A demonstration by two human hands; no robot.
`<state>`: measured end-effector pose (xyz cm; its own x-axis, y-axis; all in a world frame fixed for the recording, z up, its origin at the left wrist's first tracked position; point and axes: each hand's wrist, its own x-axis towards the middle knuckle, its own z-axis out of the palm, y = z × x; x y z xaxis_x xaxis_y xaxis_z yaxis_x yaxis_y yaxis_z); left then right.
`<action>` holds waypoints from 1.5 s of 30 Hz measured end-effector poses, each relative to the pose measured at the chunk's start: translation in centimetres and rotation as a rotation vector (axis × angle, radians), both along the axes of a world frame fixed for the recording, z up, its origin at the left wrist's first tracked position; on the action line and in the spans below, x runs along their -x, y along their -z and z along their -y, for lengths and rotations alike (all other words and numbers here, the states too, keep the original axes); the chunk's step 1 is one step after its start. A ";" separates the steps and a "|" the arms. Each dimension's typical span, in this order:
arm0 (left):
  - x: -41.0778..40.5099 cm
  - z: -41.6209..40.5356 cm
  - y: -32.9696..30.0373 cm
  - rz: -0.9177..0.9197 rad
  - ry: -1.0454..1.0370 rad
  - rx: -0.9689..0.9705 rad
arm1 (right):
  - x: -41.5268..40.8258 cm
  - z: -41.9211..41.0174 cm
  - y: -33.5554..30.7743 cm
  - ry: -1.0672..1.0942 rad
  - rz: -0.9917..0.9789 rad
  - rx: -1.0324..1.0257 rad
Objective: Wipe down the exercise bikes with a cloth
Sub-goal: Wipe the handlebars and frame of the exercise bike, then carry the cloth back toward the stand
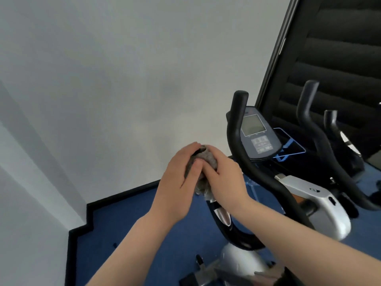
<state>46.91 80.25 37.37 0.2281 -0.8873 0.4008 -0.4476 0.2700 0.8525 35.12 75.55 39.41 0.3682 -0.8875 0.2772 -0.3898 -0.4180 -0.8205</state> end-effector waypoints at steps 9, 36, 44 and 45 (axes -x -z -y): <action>-0.2 -1.3 1.1 -0.037 0.096 0.041 | -1.1 -0.5 -2.2 0.062 -0.132 0.247; 22.6 -24.9 5.3 0.583 0.843 -0.057 | 27.6 -41.8 4.4 0.918 -0.578 -0.219; 37.3 -36.7 6.4 0.736 1.075 -0.010 | 38.5 -61.0 4.7 1.323 -0.604 -0.400; 38.6 -37.8 6.3 0.758 1.095 -0.003 | 39.4 -62.8 4.4 1.361 -0.597 -0.429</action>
<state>8.30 118.03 31.10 -0.8761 -0.4696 0.1091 -0.3629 0.7914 0.4920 -4.28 138.32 34.99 -0.7962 -0.6041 0.0346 -0.5709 0.7310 -0.3737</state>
